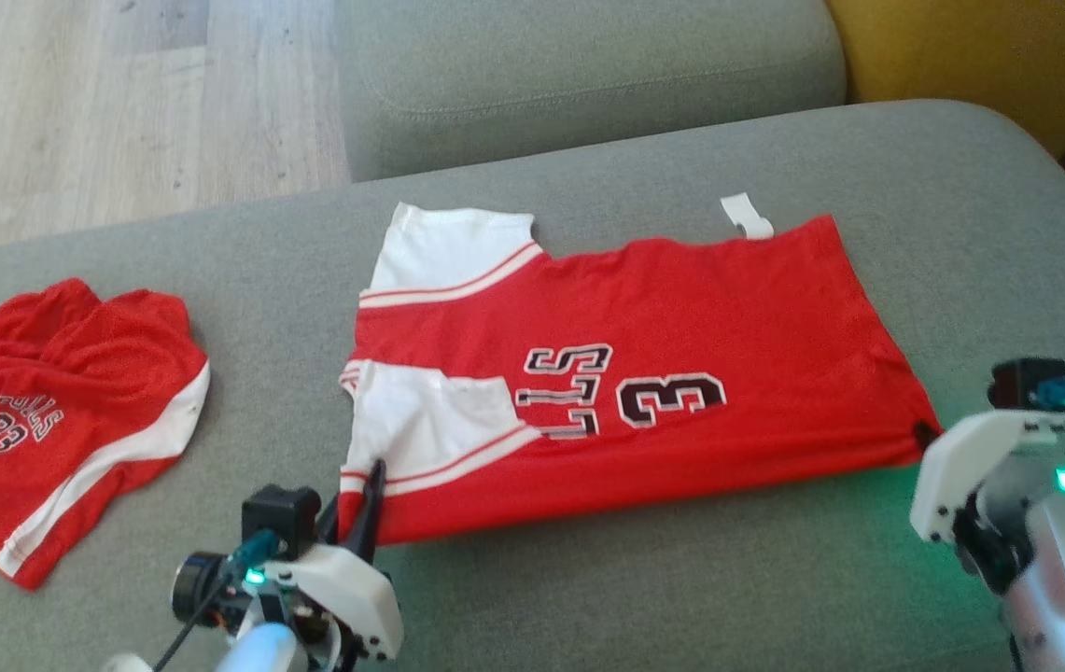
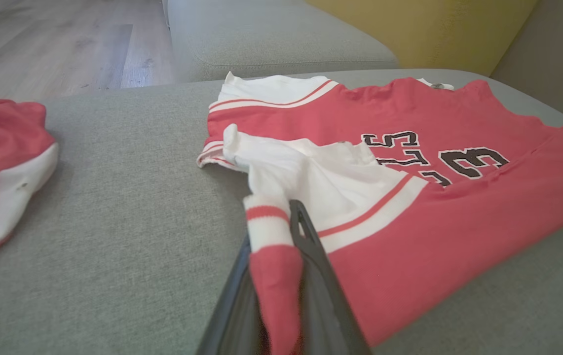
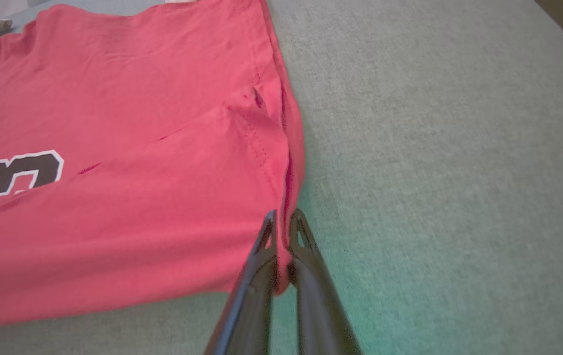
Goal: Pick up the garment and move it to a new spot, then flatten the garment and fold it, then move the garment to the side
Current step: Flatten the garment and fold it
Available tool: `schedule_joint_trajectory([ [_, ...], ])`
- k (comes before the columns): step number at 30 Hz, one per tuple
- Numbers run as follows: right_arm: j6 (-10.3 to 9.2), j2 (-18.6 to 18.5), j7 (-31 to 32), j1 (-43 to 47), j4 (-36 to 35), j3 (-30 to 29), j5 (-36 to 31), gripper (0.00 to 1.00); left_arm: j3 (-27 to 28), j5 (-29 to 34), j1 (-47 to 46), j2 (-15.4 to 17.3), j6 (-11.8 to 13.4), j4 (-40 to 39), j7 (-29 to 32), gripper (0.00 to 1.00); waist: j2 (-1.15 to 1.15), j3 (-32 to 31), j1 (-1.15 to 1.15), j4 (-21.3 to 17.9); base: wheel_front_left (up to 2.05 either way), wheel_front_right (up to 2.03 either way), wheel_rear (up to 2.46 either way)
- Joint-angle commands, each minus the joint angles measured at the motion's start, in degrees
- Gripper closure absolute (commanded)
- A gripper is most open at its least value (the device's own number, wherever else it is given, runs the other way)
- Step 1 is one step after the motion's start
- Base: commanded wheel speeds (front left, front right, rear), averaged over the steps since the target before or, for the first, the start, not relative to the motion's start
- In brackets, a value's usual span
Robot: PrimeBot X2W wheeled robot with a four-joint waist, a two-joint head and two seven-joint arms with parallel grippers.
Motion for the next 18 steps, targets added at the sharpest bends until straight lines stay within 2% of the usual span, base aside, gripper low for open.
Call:
schedule_joint_trajectory([
  [1,-0.05,-1.72,0.95,0.51,-4.23,1.22,1.47,1.0,1.53,-0.46,-0.94,1.7,0.28,-3.29,0.59,1.0,0.0,-0.37,0.01,-0.09,0.0,0.0,0.0],
  [5,-0.05,-1.95,2.31,4.24,-9.79,0.19,3.38,1.0,0.81,-0.63,1.15,2.21,0.83,-5.83,2.87,1.0,0.0,-0.5,0.01,-0.34,0.0,0.0,0.0],
  [6,-0.05,-1.71,2.19,4.93,-11.0,-0.52,3.83,0.33,0.63,-0.81,1.48,2.18,0.85,-6.31,3.47,1.0,0.0,-0.48,0.01,-0.39,0.0,0.0,0.0],
  [7,-0.05,-1.37,2.07,5.5,-11.92,-1.62,4.19,0.0,0.55,-1.04,1.72,2.18,0.87,-6.71,4.05,1.0,0.0,-0.46,0.01,-0.44,0.0,0.0,0.0],
  [8,-0.05,-0.72,1.9,5.94,-12.57,-3.11,4.81,0.0,0.52,-1.05,1.83,2.29,1.06,-7.11,4.37,0.77,0.0,-0.44,0.01,-0.49,0.0,0.0,0.0],
  [9,-0.05,0.03,1.6,6.29,-13.2,-4.45,5.39,0.0,0.62,-0.82,1.77,2.4,1.57,-7.52,4.27,0.29,0.0,-0.41,0.01,-0.5,0.0,0.0,0.0],
  [10,-0.05,0.58,1.12,6.58,-13.8,-5.56,5.56,0.0,0.67,-0.56,1.68,2.46,2.08,-7.84,4.12,0.0,0.0,-0.35,0.01,-0.49,0.0,0.0,0.0],
  [15,-0.05,2.16,-3.22,7.2,-16.9,-7.82,5.17,0.0,1.54,-0.82,1.37,1.79,3.54,-9.32,2.52,0.0,0.0,0.07,0.01,-0.53,0.0,0.0,0.0],
  [18,-0.05,1.52,-9.81,7.36,-20.0,-8.13,1.27,0.0,4.24,-0.87,0.18,1.39,5.61,-11.91,-2.96,0.0,0.0,0.68,0.01,-0.5,0.0,0.0,0.0],
])
